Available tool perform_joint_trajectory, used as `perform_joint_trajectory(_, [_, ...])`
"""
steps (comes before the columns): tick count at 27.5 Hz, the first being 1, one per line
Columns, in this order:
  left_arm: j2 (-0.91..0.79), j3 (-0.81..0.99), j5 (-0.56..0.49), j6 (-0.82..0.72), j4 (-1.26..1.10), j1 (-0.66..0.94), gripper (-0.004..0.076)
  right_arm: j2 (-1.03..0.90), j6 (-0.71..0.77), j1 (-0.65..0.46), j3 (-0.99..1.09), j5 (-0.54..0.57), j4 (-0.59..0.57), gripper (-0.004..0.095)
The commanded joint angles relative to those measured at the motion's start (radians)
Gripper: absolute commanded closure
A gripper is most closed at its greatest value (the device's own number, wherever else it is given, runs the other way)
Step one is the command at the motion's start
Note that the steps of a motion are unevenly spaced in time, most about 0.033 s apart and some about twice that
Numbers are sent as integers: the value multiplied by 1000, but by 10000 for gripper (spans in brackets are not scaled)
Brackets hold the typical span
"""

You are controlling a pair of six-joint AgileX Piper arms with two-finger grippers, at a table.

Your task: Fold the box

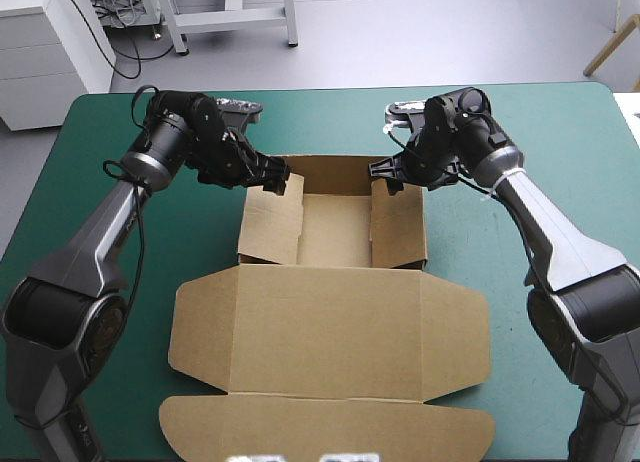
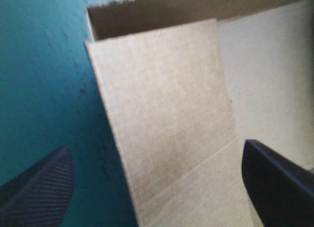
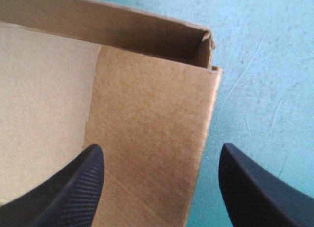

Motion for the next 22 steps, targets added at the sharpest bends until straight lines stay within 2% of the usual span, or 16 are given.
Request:
perform_joint_trajectory(1, [-55,-155,52,-2,-15,-3,71,-82,-14,-4,-59,-14,-10,287])
perform_joint_trajectory(4, [-55,-305,60,-2,-15,-3,94,-114,-24,-4,-59,-14,-16,287])
perform_joint_trajectory(7, [-55,-429,60,-2,-15,-3,213,-135,-24,-4,-59,-14,-16,287])
perform_joint_trajectory(9, [-64,-503,60,-2,-17,-3,349,-150,-24,-4,-59,-14,-23,287])
perform_joint_trajectory(13, [-113,-546,60,54,-15,-3,736,-160,-24,-4,-59,-14,-29,287])
perform_joint_trajectory(15, [-143,-546,62,101,-1,-3,734,-160,-24,-4,-59,-14,-34,287])
perform_joint_trajectory(22, [-280,-501,62,118,66,-3,734,-160,-15,-4,-39,-14,-34,287])
